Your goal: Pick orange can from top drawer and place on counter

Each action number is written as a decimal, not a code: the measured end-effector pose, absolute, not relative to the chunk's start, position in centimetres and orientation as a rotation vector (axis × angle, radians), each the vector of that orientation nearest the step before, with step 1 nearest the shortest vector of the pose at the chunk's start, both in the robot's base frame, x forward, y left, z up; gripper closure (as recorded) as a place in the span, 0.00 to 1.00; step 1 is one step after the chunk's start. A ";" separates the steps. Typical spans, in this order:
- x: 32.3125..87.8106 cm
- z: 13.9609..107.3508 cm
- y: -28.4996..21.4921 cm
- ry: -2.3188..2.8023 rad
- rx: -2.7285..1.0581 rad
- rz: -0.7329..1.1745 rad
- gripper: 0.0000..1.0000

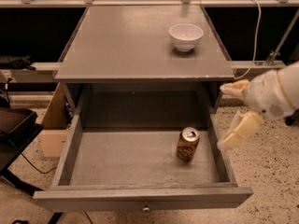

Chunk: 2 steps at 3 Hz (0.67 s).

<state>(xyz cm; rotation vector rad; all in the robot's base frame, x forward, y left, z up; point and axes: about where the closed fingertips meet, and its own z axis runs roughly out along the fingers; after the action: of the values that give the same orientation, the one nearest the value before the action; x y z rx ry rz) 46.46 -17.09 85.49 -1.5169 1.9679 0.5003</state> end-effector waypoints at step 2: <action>47.5 78.6 -11.8 1.632 -1.320 0.761 0.00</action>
Offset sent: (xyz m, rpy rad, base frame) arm 0.0259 0.0763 -0.1118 0.5998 -0.2060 0.0786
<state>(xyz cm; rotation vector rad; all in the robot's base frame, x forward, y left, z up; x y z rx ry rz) 47.53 -11.85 78.56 -1.3199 1.6317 0.7613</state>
